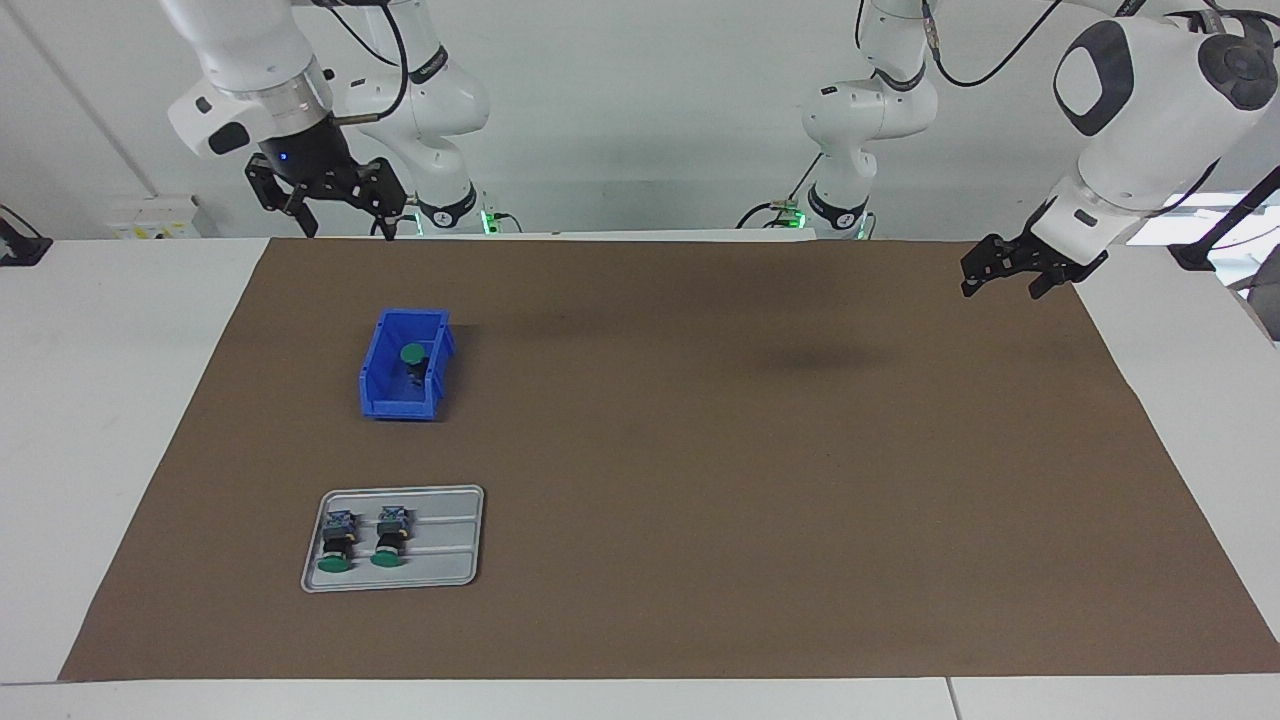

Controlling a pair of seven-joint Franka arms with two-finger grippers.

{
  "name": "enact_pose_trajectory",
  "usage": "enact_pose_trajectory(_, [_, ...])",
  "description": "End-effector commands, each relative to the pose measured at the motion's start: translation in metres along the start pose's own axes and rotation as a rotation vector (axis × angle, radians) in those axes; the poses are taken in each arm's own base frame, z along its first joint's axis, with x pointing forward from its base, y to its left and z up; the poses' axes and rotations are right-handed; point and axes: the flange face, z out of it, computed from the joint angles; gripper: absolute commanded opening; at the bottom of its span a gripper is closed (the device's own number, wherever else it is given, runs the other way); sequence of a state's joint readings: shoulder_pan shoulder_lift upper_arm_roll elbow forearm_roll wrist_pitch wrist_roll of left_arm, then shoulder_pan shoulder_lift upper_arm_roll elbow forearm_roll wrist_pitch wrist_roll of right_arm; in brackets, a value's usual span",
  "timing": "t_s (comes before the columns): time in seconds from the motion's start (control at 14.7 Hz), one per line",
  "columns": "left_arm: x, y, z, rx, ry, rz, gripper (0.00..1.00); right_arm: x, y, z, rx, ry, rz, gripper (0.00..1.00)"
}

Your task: Place and press button with both arms

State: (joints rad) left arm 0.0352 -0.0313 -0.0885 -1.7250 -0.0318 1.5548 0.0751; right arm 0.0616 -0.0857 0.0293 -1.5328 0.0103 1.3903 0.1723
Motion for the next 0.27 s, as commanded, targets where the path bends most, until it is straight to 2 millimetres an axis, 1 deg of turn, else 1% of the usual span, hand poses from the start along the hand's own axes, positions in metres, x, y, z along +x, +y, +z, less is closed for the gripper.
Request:
enact_pose_trajectory(0.0, [-0.008, -0.003, -0.002, 0.011, 0.005, 0.006, 1.00, 0.000, 0.002, -0.008, 0.018, -0.006, -0.017, 0.99])
enact_pose_trajectory(0.2, [-0.008, -0.003, -0.002, 0.011, 0.003, 0.006, 1.00, 0.003, 0.014, -0.007, 0.018, -0.007, 0.005, 0.99])
